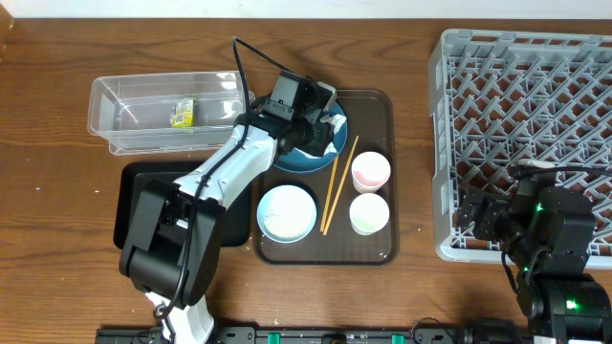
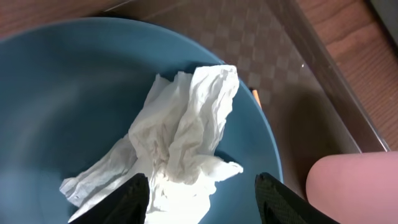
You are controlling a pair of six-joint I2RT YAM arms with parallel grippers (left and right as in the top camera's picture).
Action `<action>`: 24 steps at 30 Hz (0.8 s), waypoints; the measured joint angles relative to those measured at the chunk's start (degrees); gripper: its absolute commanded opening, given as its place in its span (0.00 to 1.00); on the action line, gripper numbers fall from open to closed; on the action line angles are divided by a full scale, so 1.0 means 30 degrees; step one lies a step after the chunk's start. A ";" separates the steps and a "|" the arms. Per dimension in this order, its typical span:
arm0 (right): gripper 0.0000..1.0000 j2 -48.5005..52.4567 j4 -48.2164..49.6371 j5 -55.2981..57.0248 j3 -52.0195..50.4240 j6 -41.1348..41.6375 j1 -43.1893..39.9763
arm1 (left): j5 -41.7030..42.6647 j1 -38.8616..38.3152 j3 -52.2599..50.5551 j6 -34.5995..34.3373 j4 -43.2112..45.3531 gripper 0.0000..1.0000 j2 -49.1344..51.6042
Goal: Sort waste into correct bins and load items into the dishwasher rack
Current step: 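Grasp the white tissue on the blue plate with the left gripper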
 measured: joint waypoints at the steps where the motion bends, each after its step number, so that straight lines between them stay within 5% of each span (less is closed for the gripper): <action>1: 0.98 0.0000 -0.0015 0.0000 0.0000 0.0000 0.0000 | 0.0000 0.0000 0.0000 0.0000 0.0044 0.58 0.0051; 9: 0.98 0.0000 -0.0051 0.0000 0.0000 0.0000 0.0000 | 0.0000 0.0000 0.0000 0.0000 0.0568 0.56 0.1384; 12: 0.98 0.0000 -0.0051 0.0000 0.0000 0.0000 0.0000 | -0.0007 0.0000 0.0000 -0.0058 0.0517 0.42 0.2062; 16: 0.98 0.0000 -0.0058 0.0000 0.0000 0.0000 0.0000 | -0.0051 0.0000 0.0000 -0.0066 0.0452 0.06 0.2368; 24: 0.98 0.0000 -0.0066 0.0000 0.0007 0.0000 0.0000 | -0.0321 0.0073 -0.0022 0.0000 -0.1472 0.06 0.1734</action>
